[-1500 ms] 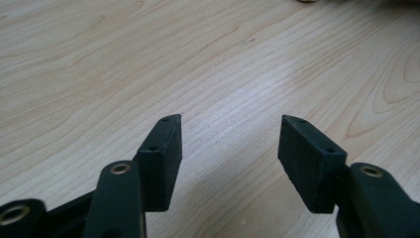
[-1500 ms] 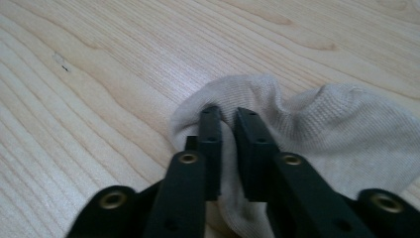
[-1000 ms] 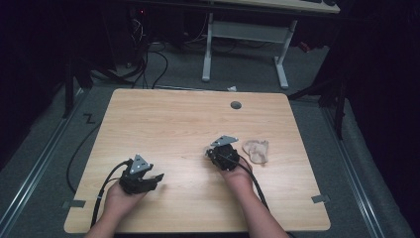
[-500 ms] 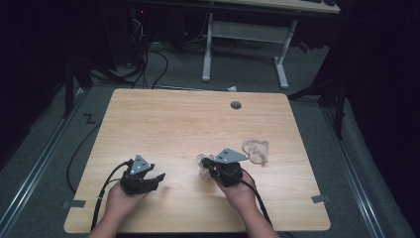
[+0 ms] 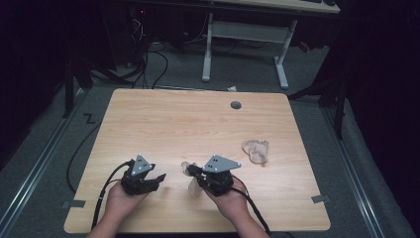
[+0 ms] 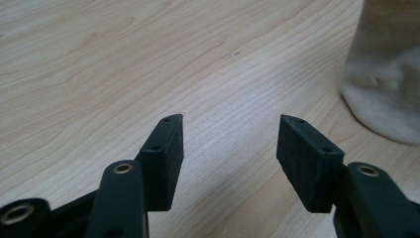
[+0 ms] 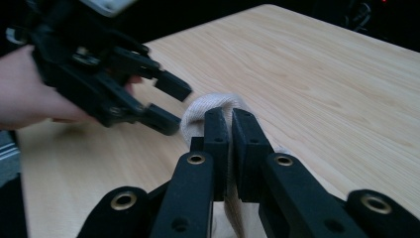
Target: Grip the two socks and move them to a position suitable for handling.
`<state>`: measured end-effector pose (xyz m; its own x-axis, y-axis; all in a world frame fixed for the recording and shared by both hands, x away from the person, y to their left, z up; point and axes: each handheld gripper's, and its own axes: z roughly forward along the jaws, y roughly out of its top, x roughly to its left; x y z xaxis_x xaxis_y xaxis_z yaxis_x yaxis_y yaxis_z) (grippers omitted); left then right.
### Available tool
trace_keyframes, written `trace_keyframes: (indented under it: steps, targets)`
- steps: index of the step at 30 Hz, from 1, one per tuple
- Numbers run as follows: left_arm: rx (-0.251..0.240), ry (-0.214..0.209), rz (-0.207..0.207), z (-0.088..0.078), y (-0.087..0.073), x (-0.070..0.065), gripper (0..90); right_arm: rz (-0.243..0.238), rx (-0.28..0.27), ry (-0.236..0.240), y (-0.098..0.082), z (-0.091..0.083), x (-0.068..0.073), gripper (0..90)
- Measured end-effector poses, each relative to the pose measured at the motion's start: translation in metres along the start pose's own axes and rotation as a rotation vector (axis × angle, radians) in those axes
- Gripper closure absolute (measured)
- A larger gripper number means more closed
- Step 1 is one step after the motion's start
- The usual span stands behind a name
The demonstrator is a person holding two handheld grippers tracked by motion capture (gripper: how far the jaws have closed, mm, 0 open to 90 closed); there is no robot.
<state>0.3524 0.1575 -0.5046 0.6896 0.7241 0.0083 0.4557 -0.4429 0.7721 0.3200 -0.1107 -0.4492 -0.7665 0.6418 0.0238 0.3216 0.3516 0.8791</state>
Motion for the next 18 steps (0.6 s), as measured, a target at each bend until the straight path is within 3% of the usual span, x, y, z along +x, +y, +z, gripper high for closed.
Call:
trace_keyframes:
  steps: [6,11,14,18]
  targets:
    - [-0.001,0.002,-0.003,0.001,0.0,0.001,44.3,-0.036,-0.009,0.064,0.004,0.005,0.021,85.9]
    - [0.003,-0.001,0.007,0.0,0.001,0.001,44.3,-0.036,-0.026,0.099,0.007,0.006,0.031,85.9]
    - [0.004,-0.006,0.002,0.001,0.001,-0.001,44.3,-0.025,-0.027,0.092,0.005,0.008,0.028,85.8]
    - [0.012,-0.017,0.014,0.002,0.001,-0.006,44.4,0.029,-0.001,0.081,-0.007,0.011,0.013,85.7]
